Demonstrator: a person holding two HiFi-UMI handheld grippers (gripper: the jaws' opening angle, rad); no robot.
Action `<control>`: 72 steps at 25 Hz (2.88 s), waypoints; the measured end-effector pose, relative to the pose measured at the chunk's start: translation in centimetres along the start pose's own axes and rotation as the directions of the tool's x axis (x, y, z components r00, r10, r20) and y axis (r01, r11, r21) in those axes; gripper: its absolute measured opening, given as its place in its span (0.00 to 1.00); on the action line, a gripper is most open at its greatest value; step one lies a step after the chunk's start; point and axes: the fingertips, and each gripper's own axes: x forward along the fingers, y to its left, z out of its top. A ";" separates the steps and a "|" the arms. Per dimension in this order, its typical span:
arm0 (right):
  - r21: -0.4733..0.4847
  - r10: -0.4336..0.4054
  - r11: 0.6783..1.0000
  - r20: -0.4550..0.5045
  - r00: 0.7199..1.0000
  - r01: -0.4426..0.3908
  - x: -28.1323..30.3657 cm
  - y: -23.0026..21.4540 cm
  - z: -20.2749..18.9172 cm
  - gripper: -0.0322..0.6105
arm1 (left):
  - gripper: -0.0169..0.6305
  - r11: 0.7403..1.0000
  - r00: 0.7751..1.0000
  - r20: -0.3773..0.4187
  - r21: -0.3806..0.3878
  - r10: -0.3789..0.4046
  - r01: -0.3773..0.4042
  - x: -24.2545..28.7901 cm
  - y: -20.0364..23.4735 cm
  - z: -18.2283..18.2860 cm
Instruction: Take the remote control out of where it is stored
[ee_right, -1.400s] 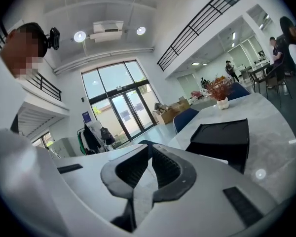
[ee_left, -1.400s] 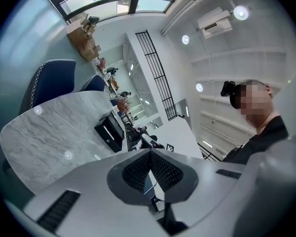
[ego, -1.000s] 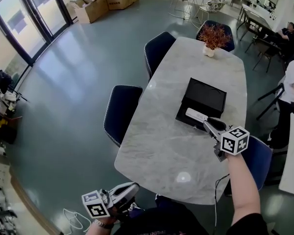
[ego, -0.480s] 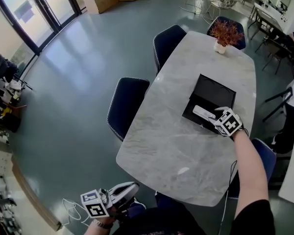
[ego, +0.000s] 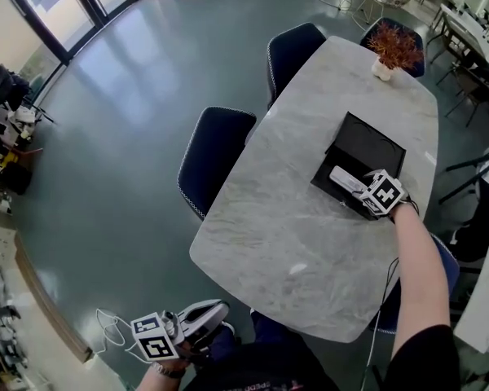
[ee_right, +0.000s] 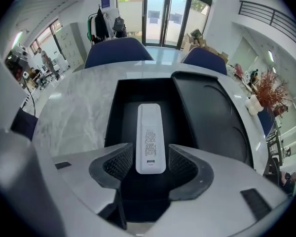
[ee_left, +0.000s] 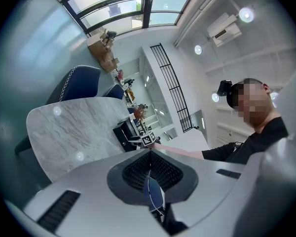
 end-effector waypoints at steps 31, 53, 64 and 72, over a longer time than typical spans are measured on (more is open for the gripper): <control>-0.041 0.080 0.996 -0.075 0.994 -0.083 3.6 0.3 0.3 0.39 | 0.04 0.997 0.998 -0.015 -0.049 0.056 -0.057 -0.4 1.8 -1.6; 0.342 -0.005 0.932 0.337 0.942 -0.117 -5.4 0.3 1.7 0.39 | 0.04 1.000 0.996 -0.091 -0.020 -0.024 0.022 -0.6 0.9 -2.1; 0.520 -0.245 0.498 0.852 0.463 -0.694 -19.7 11.0 3.8 0.39 | 0.04 0.989 0.968 -0.209 0.020 -0.140 0.147 -3.8 -1.0 -1.9; 0.420 -0.282 0.463 0.905 0.320 -0.780 -25.9 27.3 5.7 0.39 | 0.04 0.967 0.923 -0.309 0.039 -0.228 0.252 -8.5 -2.9 -1.8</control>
